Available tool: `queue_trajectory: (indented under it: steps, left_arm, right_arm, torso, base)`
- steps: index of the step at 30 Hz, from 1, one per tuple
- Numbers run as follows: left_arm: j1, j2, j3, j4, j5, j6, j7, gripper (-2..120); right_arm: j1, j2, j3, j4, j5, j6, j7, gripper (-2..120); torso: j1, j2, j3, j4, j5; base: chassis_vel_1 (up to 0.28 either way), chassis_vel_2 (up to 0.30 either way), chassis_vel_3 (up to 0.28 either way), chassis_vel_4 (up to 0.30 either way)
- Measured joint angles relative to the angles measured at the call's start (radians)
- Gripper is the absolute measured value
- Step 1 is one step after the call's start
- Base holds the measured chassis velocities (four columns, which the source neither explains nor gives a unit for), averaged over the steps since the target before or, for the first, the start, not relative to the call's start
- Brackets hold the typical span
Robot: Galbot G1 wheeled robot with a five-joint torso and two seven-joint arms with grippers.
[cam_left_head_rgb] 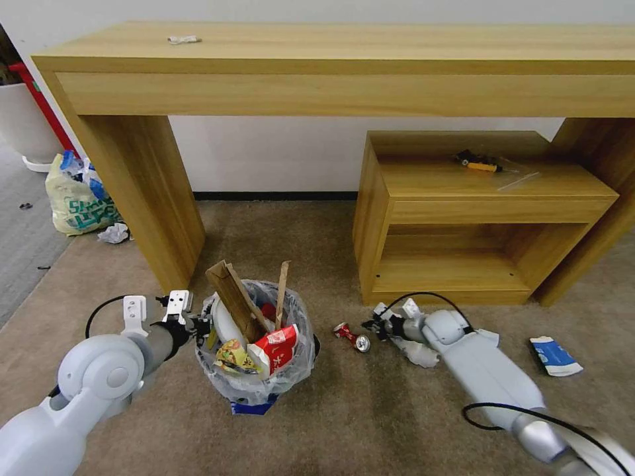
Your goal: Pick up the trash bin and place the garbage on the floor into it.
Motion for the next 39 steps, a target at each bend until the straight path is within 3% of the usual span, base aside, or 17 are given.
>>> queue_trajectory:
  steps: [5,15,25,32,39]
  left_arm:
    - [-0.003,-0.006,0.006,0.009,0.001,0.0,0.005,0]
    - [-0.002,-0.011,0.001,0.017,-0.002,0.0,0.009,0]
    - [0.0,-0.011,0.0,0.019,-0.005,0.0,0.012,0]
    - [-0.001,-0.006,0.006,0.019,-0.007,0.0,0.012,0]
    - [0.001,0.001,0.011,0.01,-0.012,0.0,0.008,0]
  right_arm:
    - [0.006,-0.027,-0.047,0.016,-0.021,-0.033,-0.04,28]
    - [0.062,0.094,-0.135,-0.01,0.015,-0.223,0.058,67]
    - [0.081,0.133,-0.157,-0.047,-0.014,-0.291,0.093,99]
    - [0.073,0.137,-0.139,-0.075,-0.021,-0.291,0.108,98]
    - [0.075,0.163,-0.121,-0.139,0.012,-0.237,0.135,77]
  torso:
    - [0.0,0.0,0.0,0.0003,0.0001]
    - [0.0,0.0,0.0,0.0009,0.0001]
    - [0.0,0.0,0.0,0.0007,0.0002]
    - [0.0,0.0,0.0,0.0005,0.0002]
    - [0.0,0.0,0.0,0.0005,0.0002]
  base:
    - [0.0,0.0,0.0,0.0]
    - [0.0,0.0,0.0,0.0]
    - [0.0,0.0,0.0,0.0]
    - [0.0,0.0,0.0,0.0]
    - [0.0,0.0,0.0,0.0]
